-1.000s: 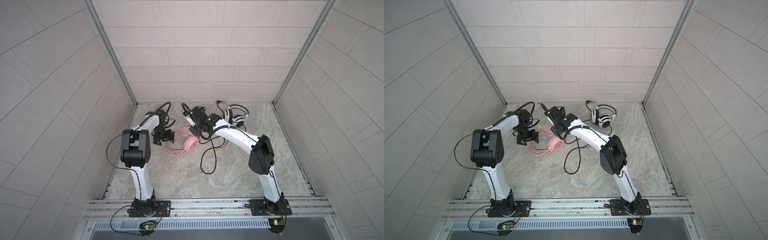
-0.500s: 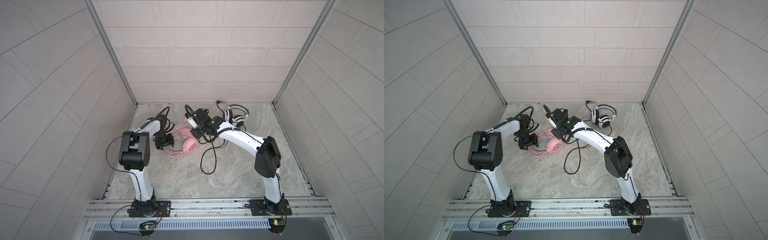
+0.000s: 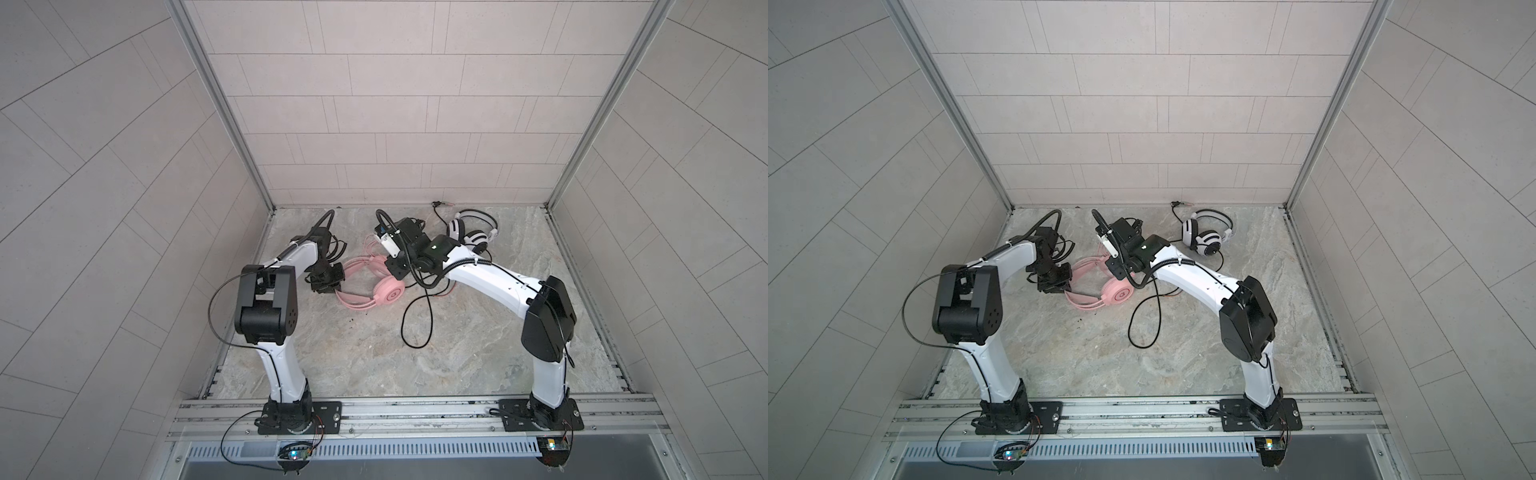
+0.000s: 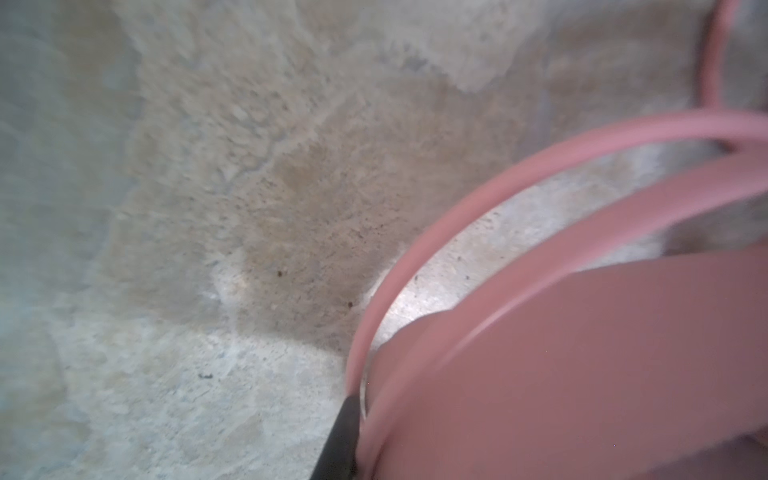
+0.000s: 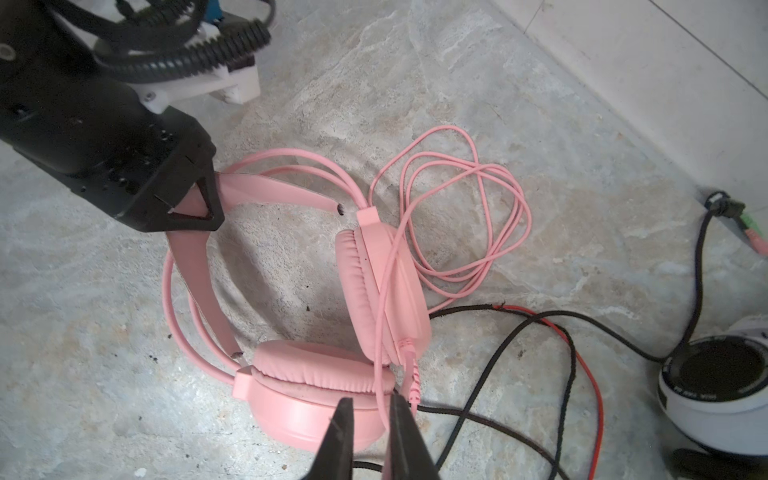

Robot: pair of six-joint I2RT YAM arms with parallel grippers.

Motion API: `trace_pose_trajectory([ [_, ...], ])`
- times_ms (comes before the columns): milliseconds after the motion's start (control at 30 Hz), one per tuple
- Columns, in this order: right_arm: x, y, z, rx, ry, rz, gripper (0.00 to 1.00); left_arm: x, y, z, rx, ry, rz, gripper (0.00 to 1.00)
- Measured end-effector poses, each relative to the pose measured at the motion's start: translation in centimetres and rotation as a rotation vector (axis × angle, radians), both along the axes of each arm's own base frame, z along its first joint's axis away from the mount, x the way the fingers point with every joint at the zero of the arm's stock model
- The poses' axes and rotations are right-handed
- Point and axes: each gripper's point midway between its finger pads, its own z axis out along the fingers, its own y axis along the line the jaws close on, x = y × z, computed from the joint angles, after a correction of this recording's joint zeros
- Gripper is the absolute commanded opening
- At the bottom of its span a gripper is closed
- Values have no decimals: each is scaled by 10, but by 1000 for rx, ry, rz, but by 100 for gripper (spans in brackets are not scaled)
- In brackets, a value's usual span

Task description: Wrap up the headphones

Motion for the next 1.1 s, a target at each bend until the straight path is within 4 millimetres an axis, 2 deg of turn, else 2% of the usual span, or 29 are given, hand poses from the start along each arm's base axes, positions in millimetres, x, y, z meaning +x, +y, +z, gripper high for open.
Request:
trace_pose_trajectory([
  [67,-3,-3,10,12,-12,4,47,1,7,16,1,-39,4,15],
  [200,-10,-11,39,61,-47,-5,66,3,23,45,29,-100,11,15],
  [367,-19,-30,79,160,-75,-25,78,0,40,74,62,-160,14,15],
  [500,-26,-39,87,220,-51,-21,79,-4,44,92,74,-201,-9,15],
  [600,-32,-32,76,241,-6,14,83,-4,43,103,73,-234,-37,15],
  [667,-31,-21,65,241,24,51,97,-3,42,108,72,-251,-56,15],
  [700,-29,-15,59,238,38,64,97,-3,41,108,69,-253,-65,15],
  [1100,47,77,-44,198,140,178,96,-5,35,104,46,-253,-125,15],
])
